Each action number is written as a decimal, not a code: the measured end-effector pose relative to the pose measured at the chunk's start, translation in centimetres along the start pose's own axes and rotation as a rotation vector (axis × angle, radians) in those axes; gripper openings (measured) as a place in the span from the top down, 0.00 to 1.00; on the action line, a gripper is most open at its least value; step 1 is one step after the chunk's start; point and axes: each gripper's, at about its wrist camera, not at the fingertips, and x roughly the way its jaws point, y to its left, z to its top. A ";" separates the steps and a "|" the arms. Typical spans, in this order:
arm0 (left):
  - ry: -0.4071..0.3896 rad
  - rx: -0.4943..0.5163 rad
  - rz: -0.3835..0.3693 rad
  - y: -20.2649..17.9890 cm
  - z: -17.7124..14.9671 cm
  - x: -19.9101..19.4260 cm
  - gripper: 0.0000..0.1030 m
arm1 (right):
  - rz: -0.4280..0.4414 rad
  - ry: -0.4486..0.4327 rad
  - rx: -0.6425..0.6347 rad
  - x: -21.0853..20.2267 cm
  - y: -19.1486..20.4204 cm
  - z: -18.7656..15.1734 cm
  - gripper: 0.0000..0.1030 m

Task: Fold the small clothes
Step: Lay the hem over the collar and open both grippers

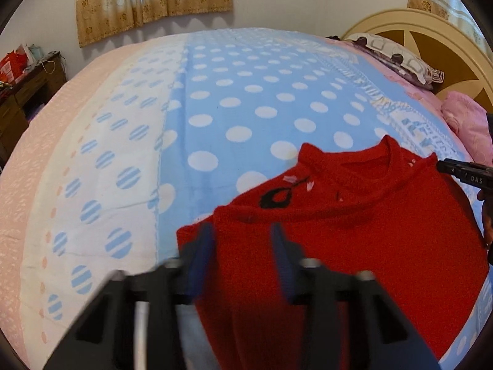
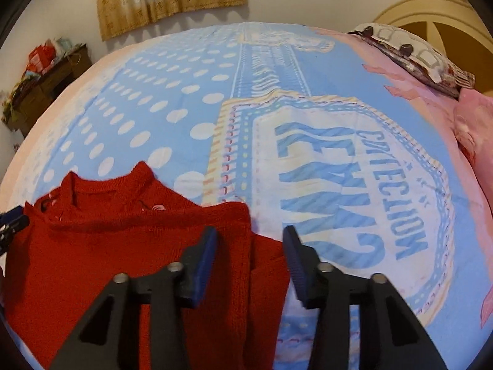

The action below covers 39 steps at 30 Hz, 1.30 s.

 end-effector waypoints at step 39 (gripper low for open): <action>-0.072 -0.104 0.047 2.2 1.2 1.7 0.93 | -0.057 -0.093 -0.051 -4.3 23.8 0.1 0.93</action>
